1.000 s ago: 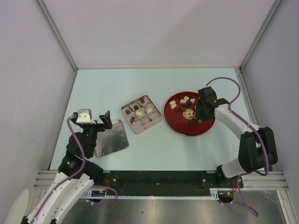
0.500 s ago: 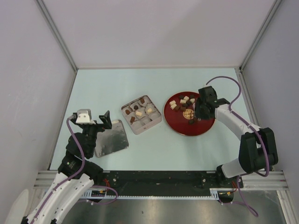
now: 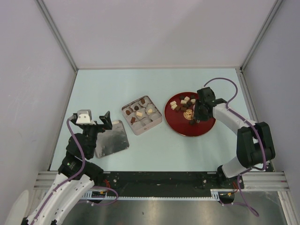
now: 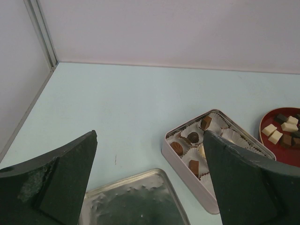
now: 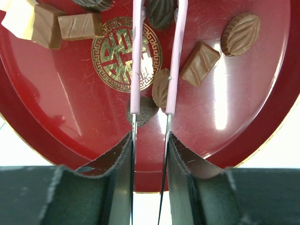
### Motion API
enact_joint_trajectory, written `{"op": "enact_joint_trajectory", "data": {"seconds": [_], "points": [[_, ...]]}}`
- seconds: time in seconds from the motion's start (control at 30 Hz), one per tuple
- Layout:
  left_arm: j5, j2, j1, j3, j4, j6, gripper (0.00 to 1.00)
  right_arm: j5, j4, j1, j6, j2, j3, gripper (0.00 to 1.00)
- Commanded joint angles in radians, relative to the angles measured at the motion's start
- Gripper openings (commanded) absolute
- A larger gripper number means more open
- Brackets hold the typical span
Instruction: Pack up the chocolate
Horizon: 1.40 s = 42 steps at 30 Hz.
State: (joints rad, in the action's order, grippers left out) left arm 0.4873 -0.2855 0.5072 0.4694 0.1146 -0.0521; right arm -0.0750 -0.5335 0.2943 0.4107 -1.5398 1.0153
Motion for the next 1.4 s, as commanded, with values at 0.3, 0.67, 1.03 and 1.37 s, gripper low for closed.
{"op": "enact_joint_trajectory", "data": {"seconds": [0.3, 0.67, 1.03, 1.37], "points": [[0.005, 0.002, -0.007, -0.006, -0.032, 0.012, 1.0, -0.011, 0.032, 0.057, -0.085, 0.116, 0.005, 0.07], [0.004, -0.004, -0.007, -0.003, -0.03, 0.012, 1.0, 0.079, 0.076, 0.216, -0.21, 0.19, 0.042, 0.05], [0.0, -0.003, -0.007, -0.003, -0.026, 0.012, 1.0, 0.201, 0.113, 0.374, -0.338, 0.146, 0.074, 0.05], [0.007, -0.001, -0.007, -0.002, -0.021, 0.012, 1.0, 0.198, 0.113, 0.447, -0.401, 0.038, 0.134, 0.07]]}}
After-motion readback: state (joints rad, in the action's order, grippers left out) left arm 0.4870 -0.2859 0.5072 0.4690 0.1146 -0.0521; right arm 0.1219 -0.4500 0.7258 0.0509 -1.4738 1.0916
